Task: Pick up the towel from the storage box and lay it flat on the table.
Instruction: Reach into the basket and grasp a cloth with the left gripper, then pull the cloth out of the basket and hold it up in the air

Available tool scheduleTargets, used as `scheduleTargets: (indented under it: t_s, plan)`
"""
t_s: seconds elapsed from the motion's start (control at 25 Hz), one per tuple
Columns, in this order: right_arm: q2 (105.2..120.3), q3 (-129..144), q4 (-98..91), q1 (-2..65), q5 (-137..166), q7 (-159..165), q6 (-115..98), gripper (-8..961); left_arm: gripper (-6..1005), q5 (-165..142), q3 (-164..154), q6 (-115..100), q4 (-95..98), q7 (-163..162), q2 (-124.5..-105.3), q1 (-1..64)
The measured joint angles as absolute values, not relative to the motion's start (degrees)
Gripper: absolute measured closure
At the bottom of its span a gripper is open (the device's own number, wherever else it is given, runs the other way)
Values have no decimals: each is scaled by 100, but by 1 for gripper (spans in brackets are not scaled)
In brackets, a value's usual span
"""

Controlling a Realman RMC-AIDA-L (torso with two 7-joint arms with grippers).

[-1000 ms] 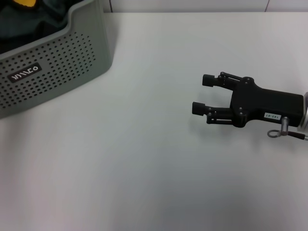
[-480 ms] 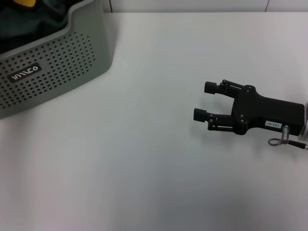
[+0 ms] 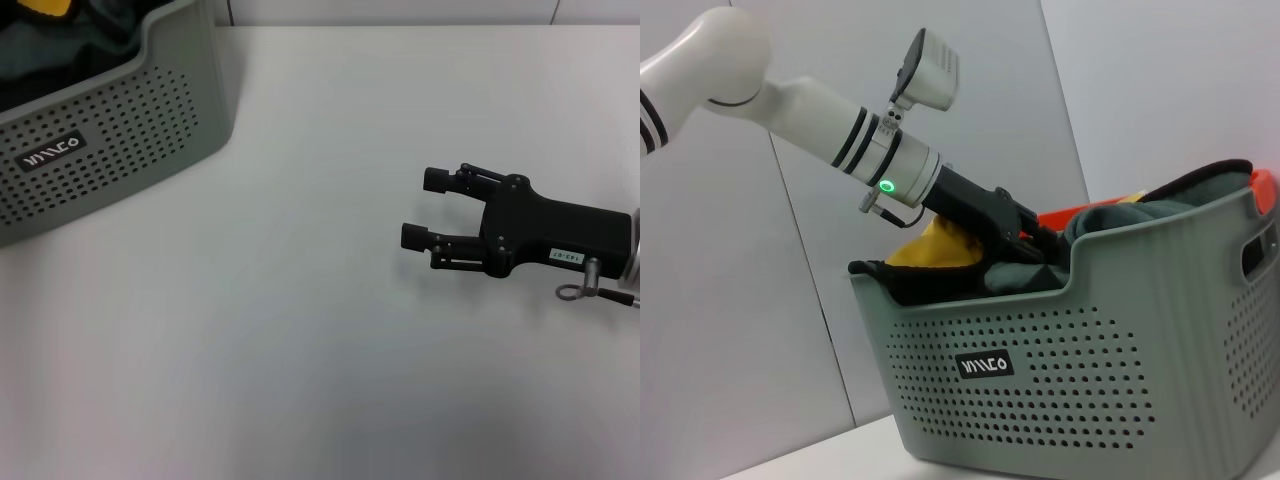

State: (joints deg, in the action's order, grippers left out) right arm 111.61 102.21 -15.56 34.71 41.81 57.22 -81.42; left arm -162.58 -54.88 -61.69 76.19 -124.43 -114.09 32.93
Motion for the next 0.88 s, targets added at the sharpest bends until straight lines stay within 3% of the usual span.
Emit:
scheduleTargets:
  t_s: [0.28,0.52,0.64,0.88]
  plan:
    - [11153,10221,-1564,3510,4193,5717,-8099,78,450,-16251,-5490,-6096,7467,-12433,-11442,3373]
    - [11154,10151,-1565,3419,4165,5669,-8096,78,674,-16242,-5465,-6095,7696,-12454,-11492,3328]
    - [11155,10093,-1565,3378,4175,5650,-8102,78,895,-16172,-5355,-6165,8050,-12469,-11580,3250]
    - [11150,10007,-1576,3374,4165,5599,-8147,79,970,-14329,-4326,-7527,9471,-12532,-11704,3116]
